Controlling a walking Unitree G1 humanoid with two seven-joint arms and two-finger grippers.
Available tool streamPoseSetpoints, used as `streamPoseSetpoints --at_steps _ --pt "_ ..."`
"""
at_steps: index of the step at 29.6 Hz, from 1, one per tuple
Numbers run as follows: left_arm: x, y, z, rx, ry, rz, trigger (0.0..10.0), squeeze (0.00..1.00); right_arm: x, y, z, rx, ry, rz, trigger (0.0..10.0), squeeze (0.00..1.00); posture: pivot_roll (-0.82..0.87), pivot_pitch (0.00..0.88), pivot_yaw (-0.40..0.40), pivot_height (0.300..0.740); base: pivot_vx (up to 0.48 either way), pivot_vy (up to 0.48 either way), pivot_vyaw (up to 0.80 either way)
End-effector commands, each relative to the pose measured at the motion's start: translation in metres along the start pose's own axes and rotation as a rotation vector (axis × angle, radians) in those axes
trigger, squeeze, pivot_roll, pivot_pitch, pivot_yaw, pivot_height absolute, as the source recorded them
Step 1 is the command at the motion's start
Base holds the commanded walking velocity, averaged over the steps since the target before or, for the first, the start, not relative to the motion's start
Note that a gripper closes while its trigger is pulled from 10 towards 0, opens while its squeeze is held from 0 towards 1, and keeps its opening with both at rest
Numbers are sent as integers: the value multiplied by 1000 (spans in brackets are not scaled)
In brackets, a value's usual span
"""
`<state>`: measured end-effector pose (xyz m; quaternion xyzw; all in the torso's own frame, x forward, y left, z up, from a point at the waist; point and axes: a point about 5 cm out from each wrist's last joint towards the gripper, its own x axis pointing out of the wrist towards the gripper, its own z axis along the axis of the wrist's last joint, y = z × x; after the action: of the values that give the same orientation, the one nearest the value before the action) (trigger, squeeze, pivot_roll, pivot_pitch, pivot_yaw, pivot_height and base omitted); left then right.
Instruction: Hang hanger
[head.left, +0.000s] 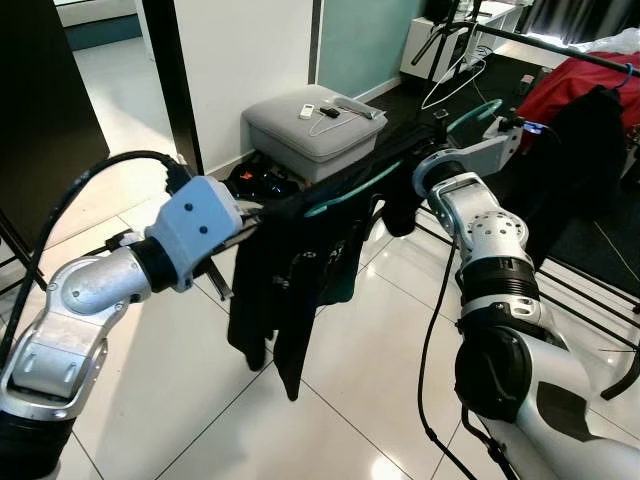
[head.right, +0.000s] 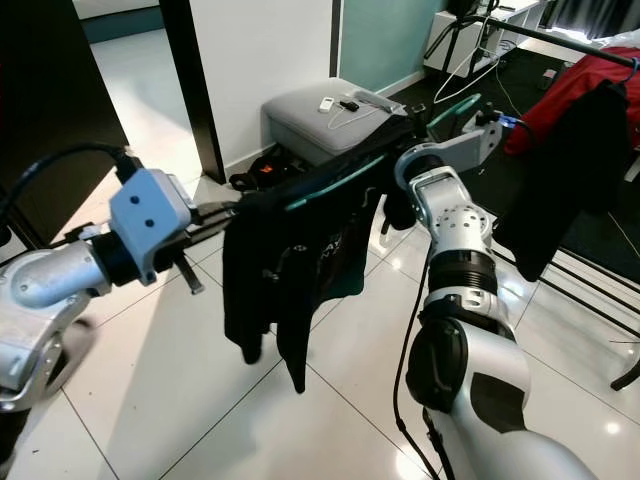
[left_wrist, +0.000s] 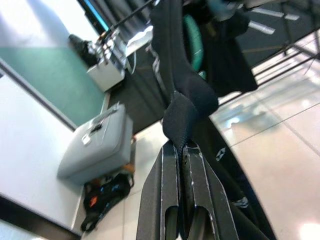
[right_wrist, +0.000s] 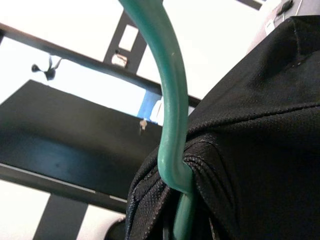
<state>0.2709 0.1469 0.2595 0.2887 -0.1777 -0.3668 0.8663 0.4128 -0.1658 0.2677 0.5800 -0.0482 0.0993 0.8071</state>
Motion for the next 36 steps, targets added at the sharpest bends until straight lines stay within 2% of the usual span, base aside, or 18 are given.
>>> streamPoseSetpoints --at_steps 1,6,11,13,14,16,17,18,20,30,33,36 --pt "4 -11 4 -29 -24 -34 10000 0 0 8 25 11 -115 14 10000 0 31 76 -95 740 0 0 0" --pt "14 -26 9 -61 -66 -73 10000 0 3 11 26 12 -126 17 10000 0 31 75 -97 740 0 0 0" --pt "18 -30 13 -65 -87 -86 10000 0 4 11 20 -36 -102 10 10000 0 30 74 -97 740 0 0 0" --pt "20 -31 16 -68 -104 -89 10000 0 4 7 10 -109 -60 -32 10000 0 30 73 -96 740 0 0 0" --pt "20 -31 16 -68 -104 -89 10000 0 4 7 10 -109 -60 -32 10000 0 30 73 -96 740 0 0 0" --pt "25 -32 19 -68 -116 -94 10000 0 4 3 -15 -192 50 -46 10000 0 29 73 -93 740 0 0 0" --pt "25 -32 19 -68 -116 -94 10000 0 4 3 -15 -192 50 -46 10000 0 29 73 -93 740 0 0 0" --pt "27 -34 20 -62 -115 -104 10000 0 2 0 -38 -239 146 -40 10000 0 29 71 -93 740 0 0 0" --pt "28 -35 20 -54 -112 -114 10000 0 0 0 -50 -255 194 -31 10000 0 30 69 -95 740 0 0 0" --pt "33 -44 23 -47 -109 -156 10000 0 0 -1 -57 -287 208 -37 10000 0 36 64 -97 740 0 0 0" --pt "38 -50 22 -54 -105 -168 10000 0 -4 -2 -72 -359 272 -34 10000 0 34 58 -98 740 0 0 0" --pt "40 -51 22 -51 -99 -169 10000 0 -5 1 -75 -340 275 -8 10000 0 39 60 -101 740 0 0 0"
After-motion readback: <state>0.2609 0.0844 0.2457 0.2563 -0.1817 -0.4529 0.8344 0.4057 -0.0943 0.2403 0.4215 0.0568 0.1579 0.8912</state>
